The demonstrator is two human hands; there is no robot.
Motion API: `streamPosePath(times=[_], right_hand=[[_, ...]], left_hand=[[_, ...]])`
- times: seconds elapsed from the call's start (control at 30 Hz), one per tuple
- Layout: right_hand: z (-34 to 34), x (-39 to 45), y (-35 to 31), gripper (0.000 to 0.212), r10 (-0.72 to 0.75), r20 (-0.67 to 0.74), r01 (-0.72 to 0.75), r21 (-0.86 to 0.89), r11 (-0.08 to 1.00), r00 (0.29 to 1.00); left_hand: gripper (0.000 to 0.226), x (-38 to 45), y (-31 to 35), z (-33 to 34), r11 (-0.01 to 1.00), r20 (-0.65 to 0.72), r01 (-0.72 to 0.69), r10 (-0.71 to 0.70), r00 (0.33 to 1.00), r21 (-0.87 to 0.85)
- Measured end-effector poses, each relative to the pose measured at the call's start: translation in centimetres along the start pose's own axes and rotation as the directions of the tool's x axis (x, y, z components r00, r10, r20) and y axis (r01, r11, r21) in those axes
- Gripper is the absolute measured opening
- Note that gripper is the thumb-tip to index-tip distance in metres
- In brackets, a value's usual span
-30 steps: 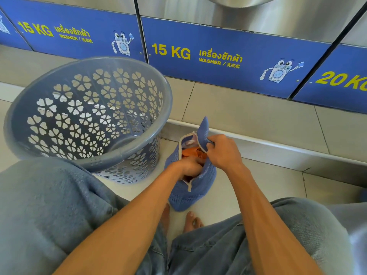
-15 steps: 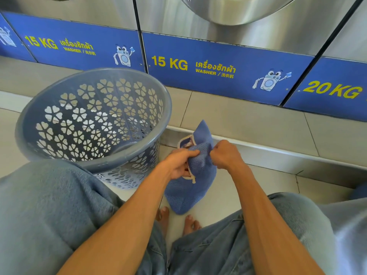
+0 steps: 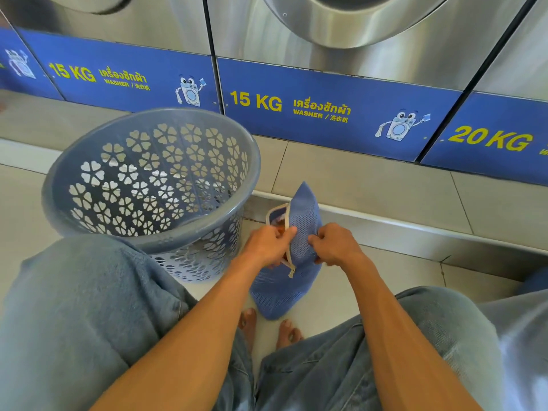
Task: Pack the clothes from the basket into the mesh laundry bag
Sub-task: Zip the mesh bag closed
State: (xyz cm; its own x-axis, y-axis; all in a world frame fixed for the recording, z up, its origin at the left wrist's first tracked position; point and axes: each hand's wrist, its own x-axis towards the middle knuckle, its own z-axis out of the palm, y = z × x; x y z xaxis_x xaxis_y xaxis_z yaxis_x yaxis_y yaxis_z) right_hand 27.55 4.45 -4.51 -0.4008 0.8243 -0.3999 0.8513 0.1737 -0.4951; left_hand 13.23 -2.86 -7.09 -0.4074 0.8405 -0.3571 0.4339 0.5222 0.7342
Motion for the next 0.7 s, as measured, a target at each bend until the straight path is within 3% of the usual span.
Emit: streamPosePath(times=[0.07,0.17,0.3,0.43,0.6,0.7], right_hand=[[0.2,0.5,0.1,0.036,0.018,-0.130,-0.013,0.038,0.999,0.991],[0.5,0.6,-0.1,0.041,0.014,-0.239,0.004,0.075,0.997,0.971],[0.9,0.6,-0.2,0.044,-0.039,-0.287,0.087,0.158,0.984,0.957],[0.6,0.3,-0.7,0.048,-0.078,-0.189,0.113,0.185,0.976,0.979],[0.7,0.0,0.0,0.057,0.024,0.140,-0.033,0.062,0.998,0.990],[1.5,0.0,0.1,0.037,0.031,0.014,-0.032,0.074,0.997,0.999]], left_hand=[[0.052,-0.8,-0.4,0.7,0.995,0.124,0.050,-0.039,0.992,-0.088],[0.041,-1.0,-0.9,1.7,0.995,0.223,-0.069,0.051,0.973,0.076],[0.032,-0.7,-1.1,2.5,0.973,0.086,-0.144,0.130,0.988,0.182],[0.021,-0.3,-1.4,2.7,0.963,0.022,-0.130,0.128,0.991,0.238],[0.007,0.7,-2.5,2.5,0.984,0.058,-0.151,0.146,0.988,0.093],[0.007,1.4,-2.6,1.5,0.985,0.053,-0.170,0.169,0.984,0.006]])
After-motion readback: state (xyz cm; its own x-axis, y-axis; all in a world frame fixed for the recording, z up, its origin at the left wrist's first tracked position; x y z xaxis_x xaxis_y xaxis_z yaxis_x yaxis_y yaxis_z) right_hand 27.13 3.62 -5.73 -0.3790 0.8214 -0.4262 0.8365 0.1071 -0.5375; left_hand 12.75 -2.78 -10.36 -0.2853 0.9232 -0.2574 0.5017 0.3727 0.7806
